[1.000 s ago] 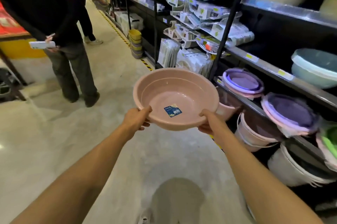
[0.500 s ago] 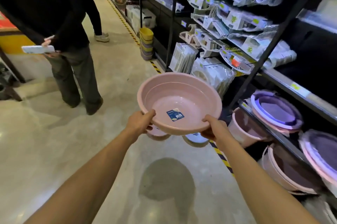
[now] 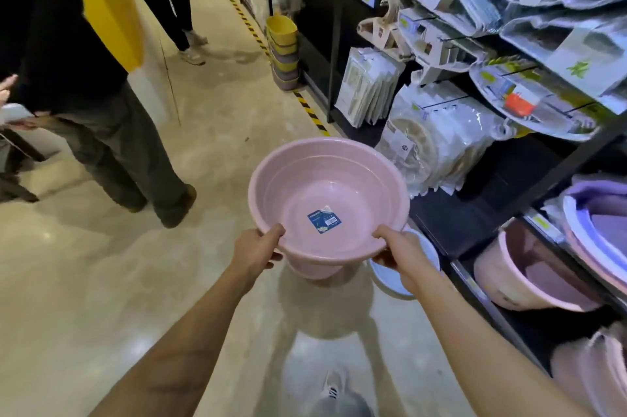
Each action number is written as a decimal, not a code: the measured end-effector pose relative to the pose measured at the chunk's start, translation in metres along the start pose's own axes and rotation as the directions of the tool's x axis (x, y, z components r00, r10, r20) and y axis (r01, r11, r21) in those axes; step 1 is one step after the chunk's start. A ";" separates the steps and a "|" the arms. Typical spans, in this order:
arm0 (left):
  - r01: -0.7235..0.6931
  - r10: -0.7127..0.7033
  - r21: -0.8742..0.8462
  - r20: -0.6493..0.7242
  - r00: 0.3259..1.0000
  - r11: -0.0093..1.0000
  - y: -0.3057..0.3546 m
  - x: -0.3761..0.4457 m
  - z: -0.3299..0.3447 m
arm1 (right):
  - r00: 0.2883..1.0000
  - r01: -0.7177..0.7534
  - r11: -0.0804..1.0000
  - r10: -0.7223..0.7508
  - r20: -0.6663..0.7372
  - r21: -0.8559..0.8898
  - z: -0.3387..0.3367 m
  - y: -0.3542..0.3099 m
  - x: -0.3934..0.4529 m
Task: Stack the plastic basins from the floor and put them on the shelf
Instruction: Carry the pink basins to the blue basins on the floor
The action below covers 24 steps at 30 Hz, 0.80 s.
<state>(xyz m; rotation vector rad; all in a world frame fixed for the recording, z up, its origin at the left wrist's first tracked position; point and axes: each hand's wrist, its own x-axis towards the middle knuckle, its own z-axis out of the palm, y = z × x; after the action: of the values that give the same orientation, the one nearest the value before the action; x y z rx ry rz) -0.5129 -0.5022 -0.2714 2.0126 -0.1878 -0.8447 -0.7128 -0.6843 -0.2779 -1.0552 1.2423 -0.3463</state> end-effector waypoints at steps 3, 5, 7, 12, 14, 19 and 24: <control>0.035 -0.036 0.020 0.023 0.999 0.999 -0.017 0.055 0.021 | 1.000 -0.025 0.998 0.025 -0.013 -0.050 0.012 0.012 0.058; 0.053 -0.054 0.024 0.031 0.998 0.998 -0.035 0.097 0.035 | 0.999 -0.051 0.997 0.050 -0.012 -0.058 0.021 0.024 0.100; 0.068 -0.069 0.023 0.035 0.997 0.997 -0.059 0.146 0.052 | 0.999 -0.053 0.996 0.052 -0.008 -0.066 0.030 0.047 0.151; 0.076 -0.078 0.031 0.066 0.995 0.997 -0.155 0.273 0.107 | 0.999 -0.045 0.997 0.043 -0.029 -0.057 0.057 0.145 0.287; 0.080 -0.082 0.030 0.069 0.994 0.996 -0.202 0.322 0.131 | 0.998 -0.039 0.998 0.037 -0.043 -0.046 0.067 0.192 0.340; 0.076 -0.079 0.041 0.077 0.994 0.996 -0.321 0.414 0.181 | 0.998 -0.028 0.997 0.024 -0.056 -0.078 0.082 0.311 0.445; 0.016 -0.019 0.117 0.024 1.000 0.993 -0.406 0.464 0.218 | 0.998 -0.024 0.992 0.017 -0.056 -0.120 0.081 0.401 0.509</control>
<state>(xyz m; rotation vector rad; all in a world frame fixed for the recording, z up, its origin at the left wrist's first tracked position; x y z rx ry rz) -0.3775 -0.6261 -0.8996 2.1167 -0.2386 -0.8883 -0.5904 -0.8094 -0.9064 -1.1417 1.3363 -0.2887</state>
